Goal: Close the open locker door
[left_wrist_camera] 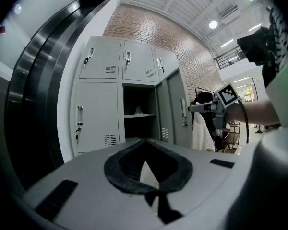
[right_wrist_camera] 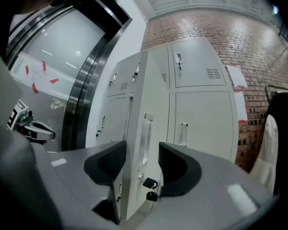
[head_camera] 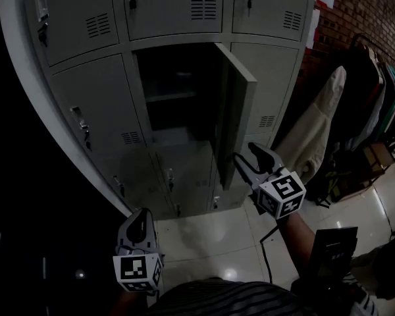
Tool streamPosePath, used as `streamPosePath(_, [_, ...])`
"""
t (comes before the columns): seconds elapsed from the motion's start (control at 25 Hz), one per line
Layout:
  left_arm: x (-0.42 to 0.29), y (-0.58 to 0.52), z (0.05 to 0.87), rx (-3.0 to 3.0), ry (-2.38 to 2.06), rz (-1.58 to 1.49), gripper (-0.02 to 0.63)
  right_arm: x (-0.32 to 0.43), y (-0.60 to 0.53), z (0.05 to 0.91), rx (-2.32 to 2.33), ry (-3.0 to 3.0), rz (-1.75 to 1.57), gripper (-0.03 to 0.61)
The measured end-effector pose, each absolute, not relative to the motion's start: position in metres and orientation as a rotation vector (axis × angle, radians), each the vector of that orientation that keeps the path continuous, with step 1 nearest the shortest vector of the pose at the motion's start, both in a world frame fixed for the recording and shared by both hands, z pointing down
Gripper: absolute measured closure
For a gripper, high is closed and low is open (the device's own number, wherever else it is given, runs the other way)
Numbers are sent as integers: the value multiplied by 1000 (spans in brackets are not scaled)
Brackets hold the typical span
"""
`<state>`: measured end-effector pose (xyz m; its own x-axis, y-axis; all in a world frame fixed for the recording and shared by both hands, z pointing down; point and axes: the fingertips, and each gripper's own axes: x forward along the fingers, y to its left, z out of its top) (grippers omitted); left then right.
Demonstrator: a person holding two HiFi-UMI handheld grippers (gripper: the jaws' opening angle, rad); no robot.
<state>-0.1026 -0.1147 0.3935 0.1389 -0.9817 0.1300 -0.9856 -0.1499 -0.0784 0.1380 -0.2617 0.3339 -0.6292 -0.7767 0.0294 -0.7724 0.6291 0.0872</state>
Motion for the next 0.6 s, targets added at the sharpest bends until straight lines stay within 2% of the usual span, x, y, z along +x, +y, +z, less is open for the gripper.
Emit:
streamPosePath(0.28, [-89, -121, 385, 2304, -2101, 200, 611, 117, -262, 335, 1196, -2864, -66, 377])
streamPosePath(0.4, [-87, -116, 389, 2269, -2129, 201, 611, 105, -260, 334, 1137, -2896, -78, 411])
streamPosePath(0.6, [-98, -116, 395, 2220, -2168, 224, 611, 68, -263, 335, 1057, -2899, -146, 420])
